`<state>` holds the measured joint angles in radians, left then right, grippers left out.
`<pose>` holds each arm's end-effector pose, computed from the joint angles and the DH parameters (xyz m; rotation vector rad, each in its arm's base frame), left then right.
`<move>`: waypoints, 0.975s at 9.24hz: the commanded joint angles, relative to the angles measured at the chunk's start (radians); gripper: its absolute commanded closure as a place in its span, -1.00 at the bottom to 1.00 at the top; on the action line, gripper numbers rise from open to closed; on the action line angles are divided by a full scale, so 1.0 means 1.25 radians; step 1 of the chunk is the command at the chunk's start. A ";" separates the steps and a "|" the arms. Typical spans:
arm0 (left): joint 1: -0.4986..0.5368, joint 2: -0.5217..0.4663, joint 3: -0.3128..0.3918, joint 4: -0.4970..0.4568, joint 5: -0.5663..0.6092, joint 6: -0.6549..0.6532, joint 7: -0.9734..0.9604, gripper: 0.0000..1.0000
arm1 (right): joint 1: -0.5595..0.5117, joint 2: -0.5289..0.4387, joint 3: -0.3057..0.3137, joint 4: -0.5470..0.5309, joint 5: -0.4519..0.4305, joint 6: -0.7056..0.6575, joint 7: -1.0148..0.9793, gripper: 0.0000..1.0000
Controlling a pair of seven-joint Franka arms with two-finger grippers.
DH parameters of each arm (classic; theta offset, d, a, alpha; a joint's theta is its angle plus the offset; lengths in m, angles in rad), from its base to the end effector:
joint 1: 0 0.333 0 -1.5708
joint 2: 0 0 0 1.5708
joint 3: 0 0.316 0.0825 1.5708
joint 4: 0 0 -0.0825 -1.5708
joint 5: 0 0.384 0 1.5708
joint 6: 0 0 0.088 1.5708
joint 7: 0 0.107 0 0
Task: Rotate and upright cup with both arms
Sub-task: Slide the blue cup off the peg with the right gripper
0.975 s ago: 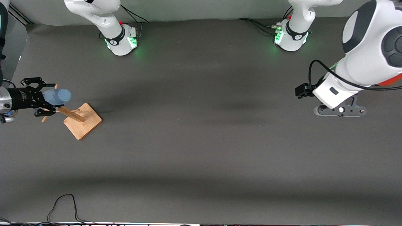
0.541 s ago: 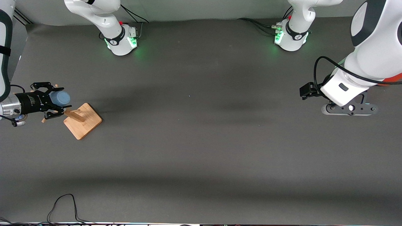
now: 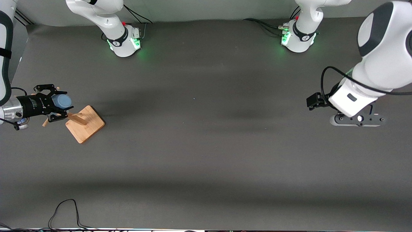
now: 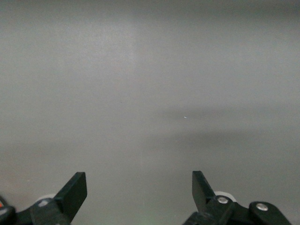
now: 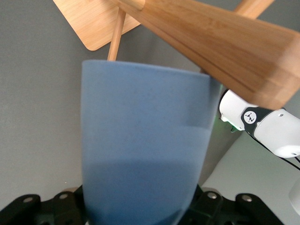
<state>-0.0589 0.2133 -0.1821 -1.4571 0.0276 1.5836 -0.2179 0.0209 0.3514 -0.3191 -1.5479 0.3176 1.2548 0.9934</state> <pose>0.6010 -0.1333 0.5559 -3.1303 0.0347 0.1309 0.5743 -0.1122 0.4278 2.3513 -1.8014 -1.0103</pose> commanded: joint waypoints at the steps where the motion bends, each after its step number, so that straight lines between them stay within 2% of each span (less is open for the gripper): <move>1: 0.010 0.026 -0.002 0.008 0.013 0.030 -0.005 -1.00 | 0.007 0.002 0.004 0.067 0.031 -0.045 0.005 0.73; 4: 0.012 0.007 -0.003 0.008 0.012 -0.005 -0.005 -1.00 | 0.026 0.005 0.018 0.169 0.089 -0.089 0.023 0.73; 6: 0.026 0.007 -0.003 0.016 0.014 -0.008 -0.001 -1.00 | 0.088 -0.001 0.020 0.218 0.122 -0.103 0.043 0.74; 9: 0.036 0.011 -0.002 0.019 0.014 -0.055 -0.001 -1.00 | 0.115 -0.015 0.020 0.239 0.178 -0.125 0.052 0.74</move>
<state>-0.0187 0.2312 -0.1815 -1.4434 0.0328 1.5585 -0.2179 0.1746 0.3409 -0.2887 -1.2717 0.4952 1.1343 1.0352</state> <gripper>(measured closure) 0.000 0.330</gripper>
